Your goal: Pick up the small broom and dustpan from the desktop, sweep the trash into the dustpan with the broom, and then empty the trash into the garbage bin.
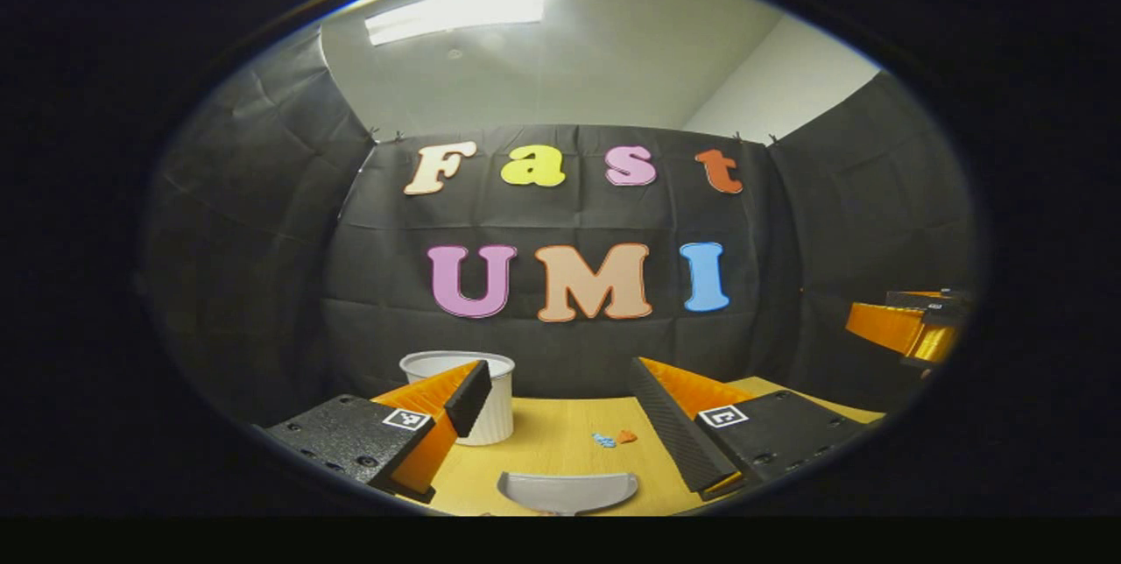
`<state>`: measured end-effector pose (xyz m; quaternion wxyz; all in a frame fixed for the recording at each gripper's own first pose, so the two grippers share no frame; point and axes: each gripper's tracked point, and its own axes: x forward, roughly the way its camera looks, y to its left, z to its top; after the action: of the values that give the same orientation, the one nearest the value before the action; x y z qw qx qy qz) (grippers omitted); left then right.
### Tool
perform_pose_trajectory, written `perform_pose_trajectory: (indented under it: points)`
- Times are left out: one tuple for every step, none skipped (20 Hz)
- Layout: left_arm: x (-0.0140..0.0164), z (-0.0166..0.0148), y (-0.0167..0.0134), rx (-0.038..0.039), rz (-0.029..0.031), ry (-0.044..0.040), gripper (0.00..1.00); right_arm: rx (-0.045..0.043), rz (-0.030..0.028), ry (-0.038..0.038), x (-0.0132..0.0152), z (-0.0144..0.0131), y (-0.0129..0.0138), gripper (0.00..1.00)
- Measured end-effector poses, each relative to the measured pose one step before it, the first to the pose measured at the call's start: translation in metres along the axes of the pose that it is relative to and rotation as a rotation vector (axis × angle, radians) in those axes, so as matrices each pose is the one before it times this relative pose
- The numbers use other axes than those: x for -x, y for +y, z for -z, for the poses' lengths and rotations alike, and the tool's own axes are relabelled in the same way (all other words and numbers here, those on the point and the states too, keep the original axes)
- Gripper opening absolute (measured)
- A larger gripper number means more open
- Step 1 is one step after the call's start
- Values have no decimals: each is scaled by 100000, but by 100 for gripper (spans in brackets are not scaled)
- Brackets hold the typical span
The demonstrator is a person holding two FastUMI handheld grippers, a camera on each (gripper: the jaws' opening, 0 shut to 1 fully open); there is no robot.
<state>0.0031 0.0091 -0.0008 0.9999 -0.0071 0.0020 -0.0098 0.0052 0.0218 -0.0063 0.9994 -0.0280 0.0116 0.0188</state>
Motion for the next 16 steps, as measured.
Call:
perform_pose_trajectory:
  points:
    - [79,-55,44,-262,-27,57,95,236,-35,70,-18,42,34,92]
    - [65,60,79,-28,-91,73,94,176,-70,94,283,68,-22,92]
    - [82,1,11,201,14,144,95,45,-199,303,29,87,128,92]
    - [41,160,54,55,-103,307,95,-18,-163,241,-50,74,137,92]
    - [43,61,63,7,-74,370,95,76,-21,35,-6,62,16,92]
    - [48,61,55,-24,-122,149,95,-46,-134,205,-93,-101,30,92]
    - [53,113,42,-20,5,189,95,-92,-157,68,-65,4,186,92]
    - [-1,-4,148,-96,-107,113,95,-81,-145,-43,200,95,117,92]
    - [26,-6,64,-104,-58,-57,95,-263,-342,211,-38,-11,55,92]
    - [12,2,-31,-43,187,69,95,-219,-552,429,216,103,148,92]
    - [27,-1,7,-34,193,121,95,-151,-202,427,-57,128,118,92]
    - [20,130,-88,-69,320,189,95,-103,-44,568,-97,116,28,92]
    - [11,-17,-132,-136,393,188,95,-106,-121,440,12,71,-11,92]
    - [66,48,-13,-329,259,64,94,46,97,-24,25,-20,86,92]
    - [-24,55,15,-337,192,13,95,-56,-113,0,-103,92,43,92]
    - [-88,180,-137,-126,479,416,95,-21,-331,309,-42,27,95,92]
